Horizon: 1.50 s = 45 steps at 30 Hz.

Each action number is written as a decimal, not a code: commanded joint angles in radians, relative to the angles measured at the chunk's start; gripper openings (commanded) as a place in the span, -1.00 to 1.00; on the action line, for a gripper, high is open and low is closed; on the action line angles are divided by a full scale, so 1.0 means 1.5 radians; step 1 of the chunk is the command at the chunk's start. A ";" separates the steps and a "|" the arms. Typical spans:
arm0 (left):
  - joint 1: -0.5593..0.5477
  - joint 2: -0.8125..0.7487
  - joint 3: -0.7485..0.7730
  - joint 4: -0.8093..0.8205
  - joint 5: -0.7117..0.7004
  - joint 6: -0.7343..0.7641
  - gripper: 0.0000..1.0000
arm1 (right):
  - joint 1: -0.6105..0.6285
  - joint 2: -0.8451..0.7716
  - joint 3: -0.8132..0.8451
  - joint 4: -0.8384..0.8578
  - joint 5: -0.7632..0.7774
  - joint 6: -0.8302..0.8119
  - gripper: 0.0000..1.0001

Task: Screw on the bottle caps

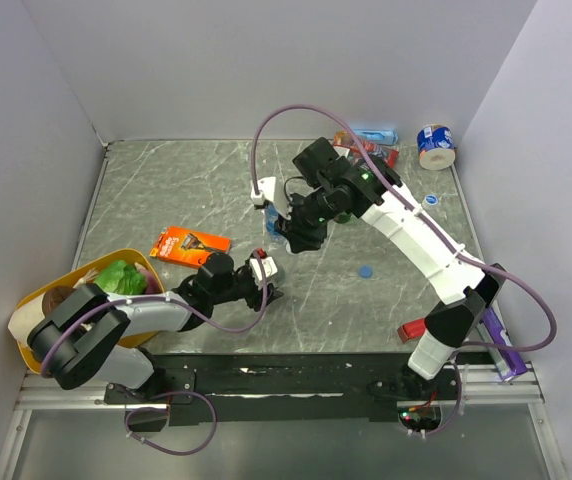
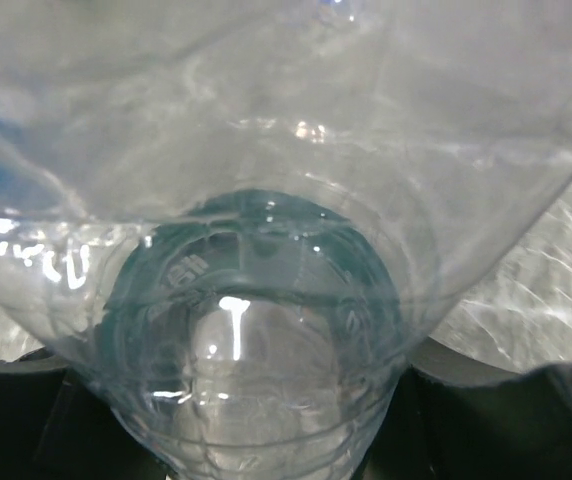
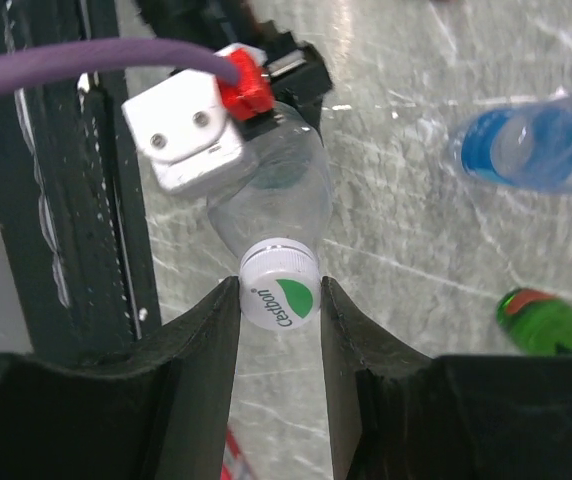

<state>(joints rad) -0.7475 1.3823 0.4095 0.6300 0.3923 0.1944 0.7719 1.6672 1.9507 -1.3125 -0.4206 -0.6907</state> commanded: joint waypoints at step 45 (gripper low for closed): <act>0.016 -0.024 0.134 -0.231 0.205 0.282 -0.98 | 0.067 -0.303 -0.274 0.064 -0.085 -0.601 0.32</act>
<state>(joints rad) -0.7269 1.3632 0.5625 0.2932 0.6518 0.5686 0.8570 1.2076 1.5295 -1.1980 -0.5152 -1.5375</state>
